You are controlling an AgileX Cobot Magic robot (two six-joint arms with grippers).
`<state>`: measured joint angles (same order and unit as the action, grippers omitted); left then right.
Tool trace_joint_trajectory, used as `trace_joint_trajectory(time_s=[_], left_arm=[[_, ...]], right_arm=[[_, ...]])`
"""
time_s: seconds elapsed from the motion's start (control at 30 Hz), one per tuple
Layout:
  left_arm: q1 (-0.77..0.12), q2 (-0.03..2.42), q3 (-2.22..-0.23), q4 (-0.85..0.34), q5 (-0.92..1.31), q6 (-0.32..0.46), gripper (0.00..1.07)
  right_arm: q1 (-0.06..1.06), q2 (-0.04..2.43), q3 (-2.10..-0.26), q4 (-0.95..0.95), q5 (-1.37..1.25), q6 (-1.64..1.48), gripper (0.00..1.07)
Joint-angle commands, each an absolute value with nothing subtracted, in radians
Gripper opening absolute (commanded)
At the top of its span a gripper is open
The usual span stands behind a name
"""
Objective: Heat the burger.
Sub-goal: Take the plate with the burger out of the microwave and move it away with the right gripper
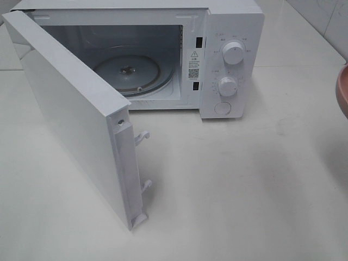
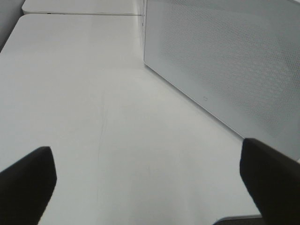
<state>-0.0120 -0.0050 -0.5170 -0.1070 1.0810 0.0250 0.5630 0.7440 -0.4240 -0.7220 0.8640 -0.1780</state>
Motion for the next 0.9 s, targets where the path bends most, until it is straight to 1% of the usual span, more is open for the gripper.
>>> trace_joint_trajectory(time_s=[0.03,0.07,0.13,0.37,0.47,0.53,0.63,0.9], left_arm=[[-0.010,-0.010,-0.516,-0.109,1.070,0.024,1.00],[-0.010,-0.010,-0.516,-0.109,1.070,0.024,1.00],[-0.010,-0.010,-0.516,-0.109,1.070,0.024,1.00],[-0.010,-0.010,-0.516,-0.109,1.070,0.024,1.00],[-0.010,-0.010,-0.516,-0.109,1.070,0.024,1.00],[-0.010,-0.010,-0.516,-0.109,1.070,0.024,1.00],[-0.010,-0.010,-0.516,-0.109,1.070,0.024,1.00],[-0.010,-0.010,-0.516,-0.109,1.070,0.024,1.00]], right_arm=[[0.560,0.810,-0.417,-0.847,0.884,0.012,0.02],[0.560,0.810,-0.417,-0.847,0.884,0.012,0.02],[0.560,0.853,-0.417,-0.871,0.887,0.127,0.02],[0.560,0.945,-0.417,-0.881,0.888,0.345,0.02],[0.560,1.029,-0.417,-0.893,0.888,0.481,0.02],[0.560,1.047,-0.417,-0.899,0.888,0.511,0.02],[0.560,1.130,-0.445,-0.900,0.892,0.647,0.02],[0.560,1.281,-0.512,-0.903,0.919,0.798,0.02]])
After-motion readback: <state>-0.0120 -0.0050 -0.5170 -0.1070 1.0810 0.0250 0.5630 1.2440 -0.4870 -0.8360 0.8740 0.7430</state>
